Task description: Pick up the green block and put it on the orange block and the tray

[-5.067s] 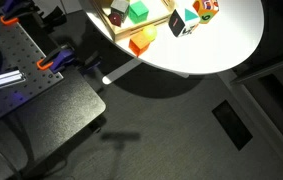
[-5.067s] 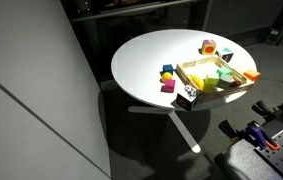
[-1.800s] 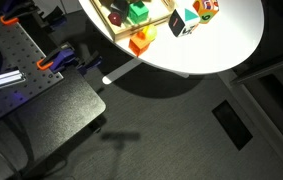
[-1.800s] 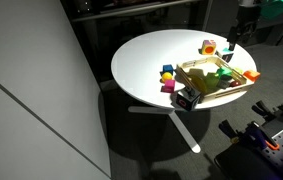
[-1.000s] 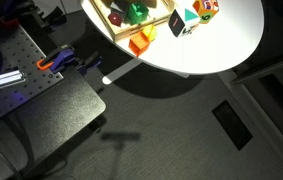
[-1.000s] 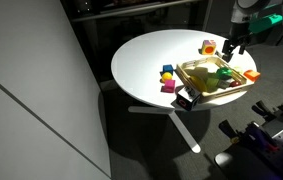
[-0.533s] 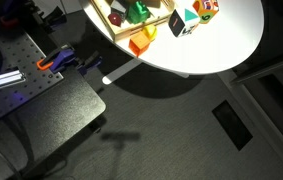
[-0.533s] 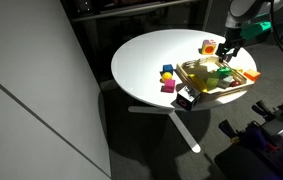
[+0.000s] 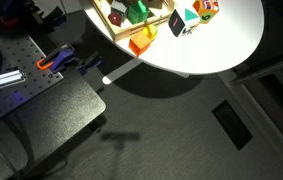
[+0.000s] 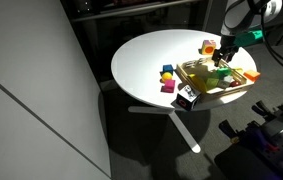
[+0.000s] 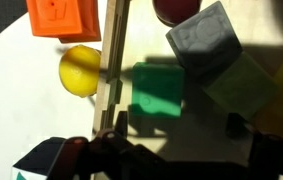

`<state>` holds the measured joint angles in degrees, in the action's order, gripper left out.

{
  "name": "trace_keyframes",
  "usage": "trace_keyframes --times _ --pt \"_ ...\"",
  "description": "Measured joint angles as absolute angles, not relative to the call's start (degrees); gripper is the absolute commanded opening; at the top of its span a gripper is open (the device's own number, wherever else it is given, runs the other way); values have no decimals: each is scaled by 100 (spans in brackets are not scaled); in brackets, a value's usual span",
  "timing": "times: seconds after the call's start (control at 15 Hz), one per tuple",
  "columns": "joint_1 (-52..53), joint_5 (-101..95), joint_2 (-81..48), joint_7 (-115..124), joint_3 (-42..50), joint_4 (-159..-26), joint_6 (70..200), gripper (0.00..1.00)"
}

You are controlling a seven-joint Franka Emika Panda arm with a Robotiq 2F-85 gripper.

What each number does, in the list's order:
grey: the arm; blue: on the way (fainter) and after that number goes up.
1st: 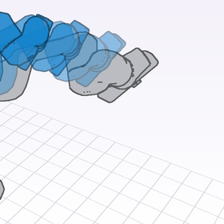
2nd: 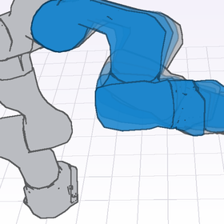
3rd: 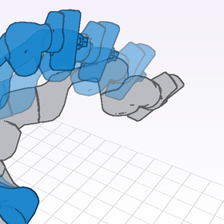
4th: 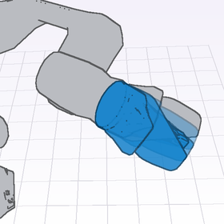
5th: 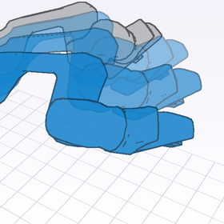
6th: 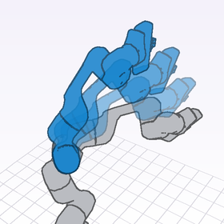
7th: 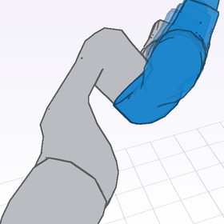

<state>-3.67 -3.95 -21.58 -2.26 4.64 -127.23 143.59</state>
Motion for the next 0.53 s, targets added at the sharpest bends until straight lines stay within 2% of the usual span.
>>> trace_keyframes --times 0.53 --pt "-484 -293 -2475 -223 470 -12705 14695 100"
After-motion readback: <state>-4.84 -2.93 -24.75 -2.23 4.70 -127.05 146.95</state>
